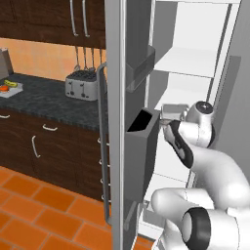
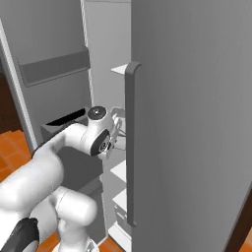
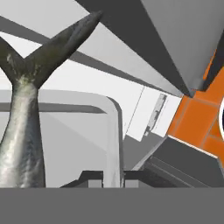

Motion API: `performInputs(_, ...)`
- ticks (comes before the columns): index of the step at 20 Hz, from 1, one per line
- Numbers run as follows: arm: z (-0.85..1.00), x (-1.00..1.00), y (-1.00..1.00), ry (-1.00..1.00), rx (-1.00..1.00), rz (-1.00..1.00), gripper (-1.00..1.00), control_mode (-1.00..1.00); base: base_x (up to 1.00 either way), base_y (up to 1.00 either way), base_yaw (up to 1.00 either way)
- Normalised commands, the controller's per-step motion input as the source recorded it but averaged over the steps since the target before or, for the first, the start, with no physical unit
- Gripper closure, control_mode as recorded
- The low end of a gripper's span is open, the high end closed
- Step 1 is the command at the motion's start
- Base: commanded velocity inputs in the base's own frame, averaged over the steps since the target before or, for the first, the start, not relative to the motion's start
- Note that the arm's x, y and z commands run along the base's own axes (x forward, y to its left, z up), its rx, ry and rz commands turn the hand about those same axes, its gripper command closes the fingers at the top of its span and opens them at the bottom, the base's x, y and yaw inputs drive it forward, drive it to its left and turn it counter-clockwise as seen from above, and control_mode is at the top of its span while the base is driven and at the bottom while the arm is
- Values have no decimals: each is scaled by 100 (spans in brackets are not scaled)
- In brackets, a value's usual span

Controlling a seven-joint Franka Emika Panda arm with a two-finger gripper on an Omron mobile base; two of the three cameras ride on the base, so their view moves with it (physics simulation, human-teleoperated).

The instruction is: Take the meat container that has the fish and place it on the second highest rack of the freezer. Then take the vegetable container that has the squash and cucumber and place it on the highest rack of the freezer.

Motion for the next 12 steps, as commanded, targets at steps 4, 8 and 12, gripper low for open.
performInputs(4, -3, 64, -29, 0, 0, -1, 100, -100, 0, 0, 0)
performInputs(8, -3, 51, -36, 0, 0, -4, 100, -100, 0, 0, 0)
performInputs(12, 0, 60, -28, 1, 0, -6, 100, -100, 0, 0, 0)
